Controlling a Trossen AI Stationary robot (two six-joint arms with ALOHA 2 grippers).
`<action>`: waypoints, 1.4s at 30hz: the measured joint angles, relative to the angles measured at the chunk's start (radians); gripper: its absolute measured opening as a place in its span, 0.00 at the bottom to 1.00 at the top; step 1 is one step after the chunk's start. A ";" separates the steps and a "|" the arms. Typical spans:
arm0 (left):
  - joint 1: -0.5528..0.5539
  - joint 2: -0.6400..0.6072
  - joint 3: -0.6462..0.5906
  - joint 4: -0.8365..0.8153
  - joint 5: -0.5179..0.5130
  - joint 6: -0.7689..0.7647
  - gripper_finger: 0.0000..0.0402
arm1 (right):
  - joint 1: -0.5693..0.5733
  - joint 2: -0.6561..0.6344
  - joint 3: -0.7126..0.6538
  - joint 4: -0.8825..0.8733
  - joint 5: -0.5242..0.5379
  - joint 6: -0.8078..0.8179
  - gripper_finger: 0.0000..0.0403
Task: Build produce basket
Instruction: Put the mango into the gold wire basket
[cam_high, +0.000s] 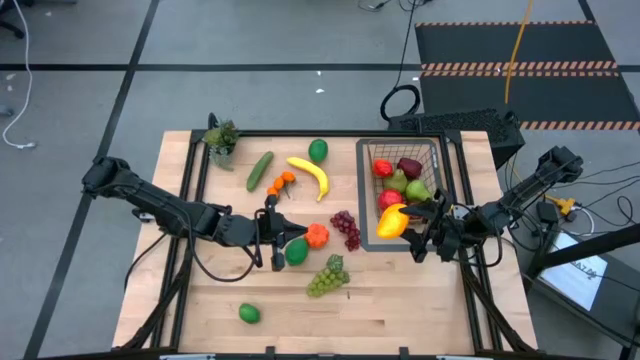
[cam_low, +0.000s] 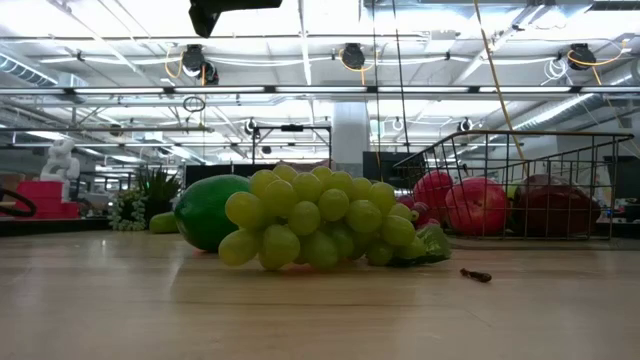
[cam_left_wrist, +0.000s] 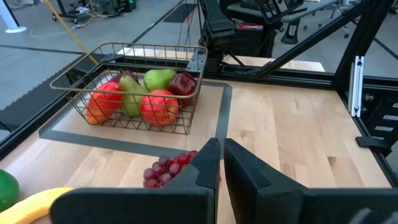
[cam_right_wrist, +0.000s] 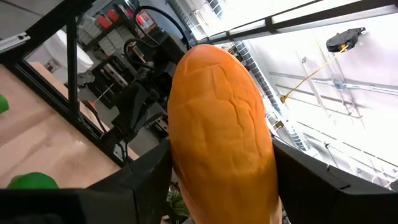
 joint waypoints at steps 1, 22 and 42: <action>0.000 0.000 0.000 0.000 0.000 0.000 0.06 | 0.000 0.000 0.000 0.000 0.000 0.000 0.60; -0.005 0.000 0.000 0.000 0.000 -0.011 0.06 | 0.000 0.000 0.000 0.000 0.000 0.604 0.60; -0.007 0.000 0.000 0.001 0.000 -0.013 0.06 | 0.000 0.000 0.000 0.000 0.000 1.183 0.60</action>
